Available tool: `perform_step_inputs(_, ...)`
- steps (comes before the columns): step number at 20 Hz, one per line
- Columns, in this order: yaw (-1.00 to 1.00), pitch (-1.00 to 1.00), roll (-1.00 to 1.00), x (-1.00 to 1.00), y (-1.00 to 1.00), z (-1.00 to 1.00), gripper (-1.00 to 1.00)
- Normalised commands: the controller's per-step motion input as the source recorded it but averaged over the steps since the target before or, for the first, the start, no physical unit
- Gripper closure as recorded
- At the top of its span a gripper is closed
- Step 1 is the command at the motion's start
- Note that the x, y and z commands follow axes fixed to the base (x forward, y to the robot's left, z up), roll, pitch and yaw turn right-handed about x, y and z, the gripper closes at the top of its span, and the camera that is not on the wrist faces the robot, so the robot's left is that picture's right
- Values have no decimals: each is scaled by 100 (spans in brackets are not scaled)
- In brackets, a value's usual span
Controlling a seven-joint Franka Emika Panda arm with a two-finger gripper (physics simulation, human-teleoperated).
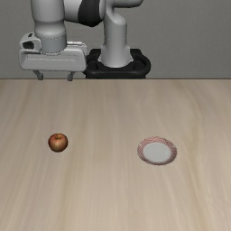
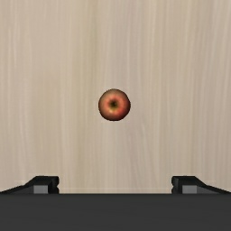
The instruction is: Pick the apple and place it on the plate
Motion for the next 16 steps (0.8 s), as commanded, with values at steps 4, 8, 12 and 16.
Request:
perform_step_inputs(4, 0, 0, 0, 100, 0, 0, -100)
perform_step_inputs(8, 0, 0, 0, 25, 0, -75, -100)
perform_step_inputs(12, 0, 0, 0, 0, 0, -100, -100)
perform_step_inputs(16, 0, 0, 0, 0, 0, -100, -100)
